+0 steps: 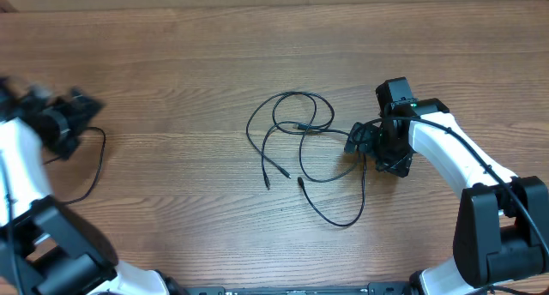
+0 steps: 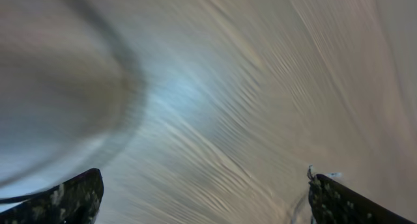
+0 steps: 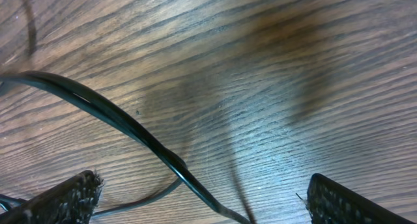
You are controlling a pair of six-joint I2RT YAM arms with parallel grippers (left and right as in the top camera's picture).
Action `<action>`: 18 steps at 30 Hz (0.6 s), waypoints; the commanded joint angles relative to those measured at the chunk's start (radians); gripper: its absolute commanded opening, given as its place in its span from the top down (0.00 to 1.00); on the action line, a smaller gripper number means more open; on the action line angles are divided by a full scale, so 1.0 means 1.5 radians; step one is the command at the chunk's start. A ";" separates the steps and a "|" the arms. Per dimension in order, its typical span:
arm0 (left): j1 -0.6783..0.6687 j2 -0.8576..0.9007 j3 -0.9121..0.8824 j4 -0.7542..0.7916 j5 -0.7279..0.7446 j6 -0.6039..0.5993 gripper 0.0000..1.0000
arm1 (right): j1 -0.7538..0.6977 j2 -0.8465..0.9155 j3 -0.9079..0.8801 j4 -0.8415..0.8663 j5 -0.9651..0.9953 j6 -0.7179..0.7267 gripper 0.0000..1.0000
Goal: Untangle cables
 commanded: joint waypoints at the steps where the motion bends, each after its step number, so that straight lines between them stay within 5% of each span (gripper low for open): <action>1: -0.134 -0.006 0.003 -0.005 0.026 0.070 0.00 | -0.002 0.004 0.000 0.001 -0.022 -0.007 0.00; 10: -0.459 -0.006 0.003 0.026 0.020 0.055 0.00 | -0.002 0.004 0.000 0.001 -0.064 -0.015 0.00; 18: -0.638 -0.004 0.003 0.084 0.002 0.053 0.00 | -0.028 0.004 0.000 0.005 -0.064 0.130 0.00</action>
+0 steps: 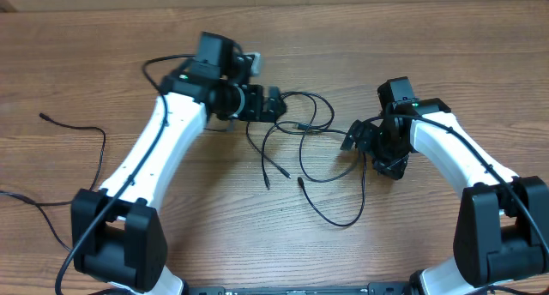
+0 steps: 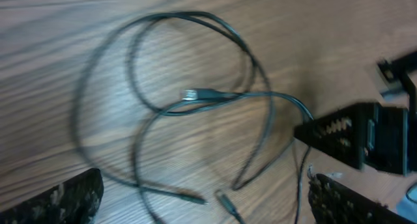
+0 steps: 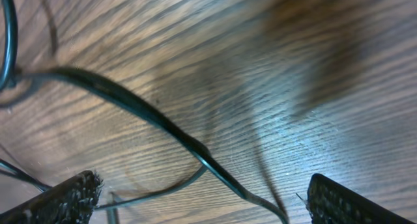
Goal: Untangle cables
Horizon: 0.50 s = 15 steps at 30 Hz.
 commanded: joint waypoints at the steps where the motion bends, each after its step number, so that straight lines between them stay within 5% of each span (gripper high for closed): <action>1: -0.053 -0.001 0.003 0.006 -0.034 -0.004 0.00 | -0.026 0.003 0.000 0.004 -0.002 0.084 0.00; 15: -0.205 0.165 0.003 0.026 -0.168 -0.084 0.00 | -0.130 0.003 0.000 -0.028 -0.024 -0.025 0.00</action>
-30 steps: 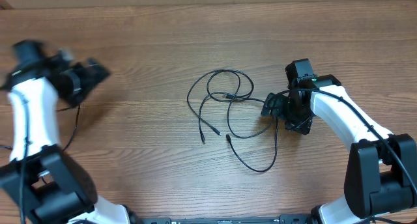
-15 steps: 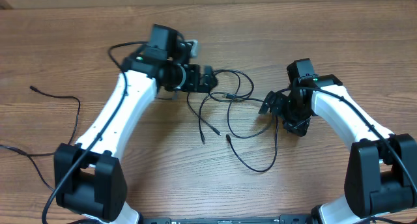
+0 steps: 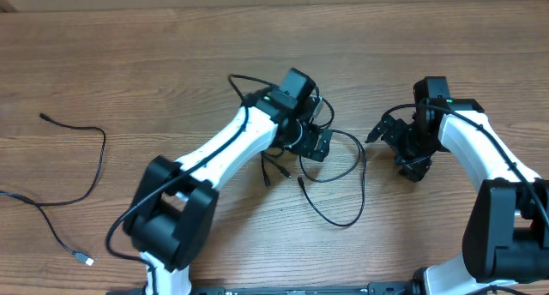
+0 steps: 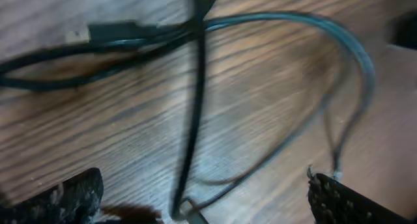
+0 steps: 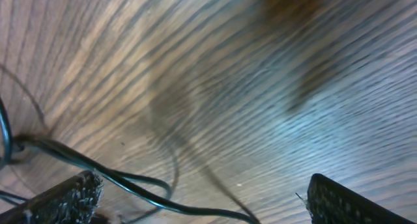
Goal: Untangle cables
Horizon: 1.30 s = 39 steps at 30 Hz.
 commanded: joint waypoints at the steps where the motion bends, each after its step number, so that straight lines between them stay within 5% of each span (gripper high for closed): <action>1: -0.001 0.038 0.003 0.007 -0.053 -0.043 0.01 | -0.009 0.003 0.000 -0.006 0.002 -0.050 0.00; 2: -0.001 0.043 0.003 0.010 -0.052 -0.046 0.03 | -0.009 0.003 0.000 -0.008 0.008 -0.050 0.00; 3: -0.001 0.046 0.003 0.017 -0.053 -0.047 0.34 | -0.009 0.003 0.000 -0.008 0.022 -0.050 0.00; 4: -0.001 0.046 0.003 0.023 -0.052 -0.044 0.47 | -0.009 0.003 0.000 -0.008 0.022 -0.051 0.00; 6: -0.001 0.042 0.005 0.031 -0.049 -0.042 0.95 | -0.009 0.003 0.000 -0.006 0.021 -0.060 0.00; 25: 0.000 -0.200 0.287 -0.078 -0.068 0.051 0.96 | -0.009 0.003 -0.001 -0.017 0.037 -0.085 0.00; 39: 0.018 -0.361 0.428 -0.034 -0.295 0.087 0.96 | -0.009 0.003 -0.001 -0.027 0.037 -0.107 0.00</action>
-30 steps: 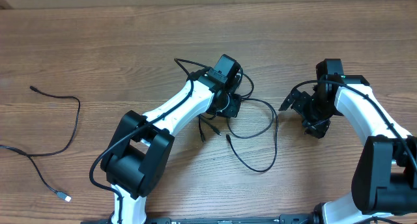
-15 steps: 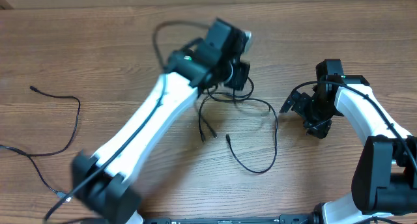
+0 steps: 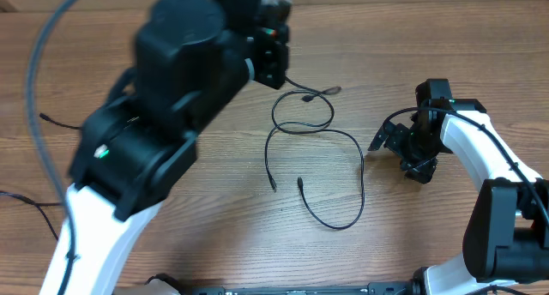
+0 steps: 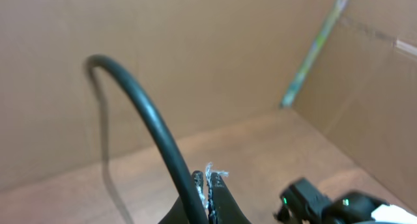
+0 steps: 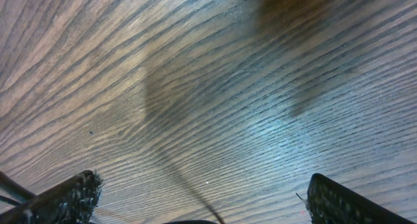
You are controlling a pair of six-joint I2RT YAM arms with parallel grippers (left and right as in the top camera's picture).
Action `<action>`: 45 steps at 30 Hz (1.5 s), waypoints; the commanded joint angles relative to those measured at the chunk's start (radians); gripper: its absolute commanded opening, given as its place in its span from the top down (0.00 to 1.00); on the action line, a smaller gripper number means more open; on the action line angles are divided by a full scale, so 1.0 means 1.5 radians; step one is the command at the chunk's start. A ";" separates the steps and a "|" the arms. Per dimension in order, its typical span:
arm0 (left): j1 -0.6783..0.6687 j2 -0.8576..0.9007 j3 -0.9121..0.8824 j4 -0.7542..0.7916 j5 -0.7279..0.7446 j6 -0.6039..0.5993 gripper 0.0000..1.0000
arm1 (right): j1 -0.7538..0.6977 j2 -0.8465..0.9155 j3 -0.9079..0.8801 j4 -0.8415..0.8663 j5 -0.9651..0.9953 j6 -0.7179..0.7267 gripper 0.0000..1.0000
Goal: Untangle cables
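My left gripper (image 3: 273, 55) is raised high over the table's back, shut on a black cable (image 4: 143, 113) that arcs up from its fingertips (image 4: 207, 178). From it a thin strand drops to a small loop (image 3: 302, 115) on the wood. A second black cable (image 3: 360, 179) curves across the middle with both plugs free. My right gripper (image 3: 403, 153) is low at that cable's right side, open. In its wrist view the gripper (image 5: 205, 208) has only bare wood and a faint blurred strand between its fingers.
Another black cable (image 3: 43, 117) lies apart at the table's far left, mostly hidden under my raised left arm (image 3: 163, 98). Cardboard walls (image 4: 365, 87) stand behind the table. The right arm (image 4: 313, 201) shows at the bottom of the left wrist view.
The left gripper was open and low in the tangle. Now it is shut on a cable and raised toward the back. The knot has opened into a small loop and a separate curve. The right gripper hardly moved.
First my left gripper was at the far left by a separate cable, the right one open at the tangle's right. Then the left was open at the tangle's upper left, then down in it while the right was further right. Now the left holds a cable aloft.
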 commanded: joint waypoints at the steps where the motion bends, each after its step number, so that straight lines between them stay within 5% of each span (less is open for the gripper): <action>1: 0.014 -0.032 0.017 0.017 -0.117 0.044 0.96 | -0.002 0.003 -0.001 -0.001 0.008 -0.009 0.00; 5: 0.032 -0.029 0.016 0.018 -0.240 0.070 0.96 | -0.002 0.003 -0.001 -0.011 0.009 -0.021 0.00; 12: 0.097 -0.016 0.016 -0.009 -0.241 0.072 0.96 | -0.002 0.003 -0.001 -0.017 0.009 -0.024 0.00; 26: 0.458 0.070 0.016 -0.026 -0.013 -0.028 0.96 | -0.002 0.003 -0.001 -0.014 0.009 -0.023 0.00; 36: 0.716 0.297 0.016 0.008 0.203 -0.104 0.96 | -0.002 0.003 -0.001 -0.014 0.008 -0.022 0.00; 45: 0.857 0.432 0.016 0.005 0.271 -0.350 0.96 | -0.002 0.003 -0.001 -0.016 0.008 -0.018 0.00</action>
